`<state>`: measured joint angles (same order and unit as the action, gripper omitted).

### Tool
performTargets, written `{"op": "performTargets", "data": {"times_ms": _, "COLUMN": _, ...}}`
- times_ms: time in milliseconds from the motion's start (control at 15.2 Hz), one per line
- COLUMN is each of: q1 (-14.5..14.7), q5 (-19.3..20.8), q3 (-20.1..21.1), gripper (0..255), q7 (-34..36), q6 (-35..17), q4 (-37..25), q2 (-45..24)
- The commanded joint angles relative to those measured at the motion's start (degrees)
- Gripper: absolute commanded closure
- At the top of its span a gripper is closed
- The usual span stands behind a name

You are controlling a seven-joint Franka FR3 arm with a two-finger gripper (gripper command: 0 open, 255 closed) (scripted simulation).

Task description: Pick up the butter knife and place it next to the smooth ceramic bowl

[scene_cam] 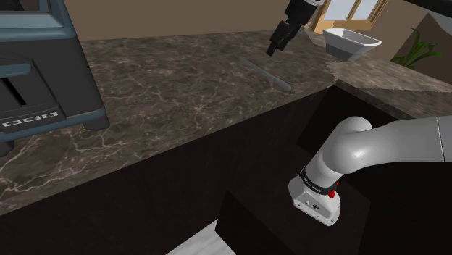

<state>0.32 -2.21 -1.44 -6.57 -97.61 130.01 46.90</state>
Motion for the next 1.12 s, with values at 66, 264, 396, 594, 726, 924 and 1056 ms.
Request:
{"op": "performTargets", "data": {"times_ms": 66, "q1": -2.17, "q5": -0.06, "q3": 3.19, "gripper": 0, "q7": 6.92, "q6": -2.61, "q4": 3.90, "q2": 3.28}}
{"op": "performTargets", "data": {"times_ms": 264, "q1": -6.00, "q5": -0.87, "q3": 9.04, "gripper": 0, "q7": 17.74, "q6": -6.86, "q4": 9.91, "q2": 7.82}}
{"op": "performTargets", "data": {"times_ms": 396, "q1": -6.00, "q5": -0.94, "q3": 9.13, "gripper": 0, "q7": 17.72, "q6": -8.44, "q4": 11.38, "q2": 7.70}}
{"op": "performTargets", "data": {"times_ms": 594, "q1": -6.00, "q5": -1.03, "q3": 9.27, "gripper": 0, "q7": 17.70, "q6": -10.84, "q4": 13.50, "q2": 7.43}}
{"op": "performTargets", "data": {"times_ms": 726, "q1": -6.00, "q5": -1.08, "q3": 9.34, "gripper": 0, "q7": 17.69, "q6": -12.12, "q4": 14.58, "q2": 7.22}}
{"op": "performTargets", "data": {"times_ms": 924, "q1": -6.00, "q5": -1.08, "q3": 9.34, "gripper": 0, "q7": 17.69, "q6": -12.12, "q4": 14.58, "q2": 7.22}}
{"op": "performTargets", "data": {"times_ms": 1056, "q1": -6.00, "q5": -1.08, "q3": 9.34, "gripper": 0, "q7": 17.69, "q6": -12.12, "q4": 14.58, "q2": 7.22}}
